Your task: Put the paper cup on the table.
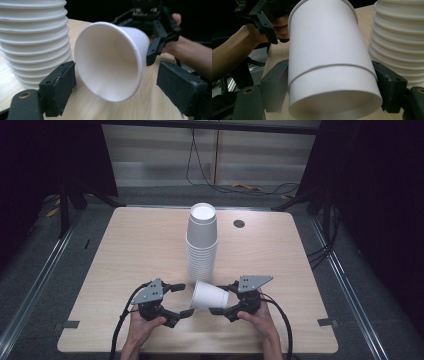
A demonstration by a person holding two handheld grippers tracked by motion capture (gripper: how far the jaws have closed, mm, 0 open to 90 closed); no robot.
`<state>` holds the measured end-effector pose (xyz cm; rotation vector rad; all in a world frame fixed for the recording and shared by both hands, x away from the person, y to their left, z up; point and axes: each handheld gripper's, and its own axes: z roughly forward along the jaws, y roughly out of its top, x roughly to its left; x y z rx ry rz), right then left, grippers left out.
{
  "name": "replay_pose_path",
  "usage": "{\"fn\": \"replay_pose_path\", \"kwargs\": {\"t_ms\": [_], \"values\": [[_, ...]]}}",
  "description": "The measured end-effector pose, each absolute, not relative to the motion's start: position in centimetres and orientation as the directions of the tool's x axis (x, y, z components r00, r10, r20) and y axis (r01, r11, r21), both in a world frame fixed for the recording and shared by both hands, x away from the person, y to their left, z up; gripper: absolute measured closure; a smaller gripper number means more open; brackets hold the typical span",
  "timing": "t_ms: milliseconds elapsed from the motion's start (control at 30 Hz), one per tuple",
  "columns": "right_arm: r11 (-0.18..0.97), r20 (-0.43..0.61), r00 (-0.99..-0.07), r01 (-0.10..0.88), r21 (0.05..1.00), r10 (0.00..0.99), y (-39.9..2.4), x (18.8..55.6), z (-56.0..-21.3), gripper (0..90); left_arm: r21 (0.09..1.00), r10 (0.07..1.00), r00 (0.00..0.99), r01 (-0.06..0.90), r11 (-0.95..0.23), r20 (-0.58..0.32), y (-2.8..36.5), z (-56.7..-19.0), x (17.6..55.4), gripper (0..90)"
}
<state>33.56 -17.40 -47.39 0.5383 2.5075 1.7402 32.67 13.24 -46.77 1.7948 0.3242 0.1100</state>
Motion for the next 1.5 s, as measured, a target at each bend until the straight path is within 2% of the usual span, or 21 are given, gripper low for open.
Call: {"fn": "replay_pose_path", "kwargs": {"t_ms": [133, 467, 667, 867, 967, 1500], "values": [[0.275, 0.167, -0.944, 0.247, 0.929, 0.284, -17.3, 33.5, -47.8, 23.1, 0.968, 0.258, 0.96, 0.164, -0.188, -0.112, 13.3, -46.7, 32.8, 15.7], [0.25, 0.165, -0.952, 0.231, 0.94, 0.258, -16.9, 33.2, -47.9, 23.3, 0.964, 0.278, 0.953, 0.177, -0.199, -0.118, 13.2, -46.7, 33.3, 15.6], [0.257, 0.168, -0.957, 0.228, 0.939, 0.237, -16.9, 33.3, -47.9, 23.3, 0.959, 0.272, 0.957, 0.169, -0.229, -0.104, 12.5, -46.9, 33.6, 5.7], [0.262, 0.166, -0.96, 0.224, 0.939, 0.225, -16.8, 33.2, -47.8, 23.3, 0.955, 0.241, 0.968, 0.133, -0.267, -0.068, 11.6, -46.7, 33.6, 4.8], [0.26, 0.152, -0.964, 0.208, 0.943, 0.219, -16.8, 33.1, -47.5, 23.3, 0.951, 0.232, 0.971, 0.13, -0.281, -0.064, 11.2, -46.5, 33.7, 1.6], [0.294, 0.144, -0.97, 0.199, 0.935, 0.196, -16.5, 33.1, -47.3, 23.3, 0.955, 0.165, 0.984, 0.115, -0.275, -0.07, 10.5, -46.6, 34.0, 5.2]]}}
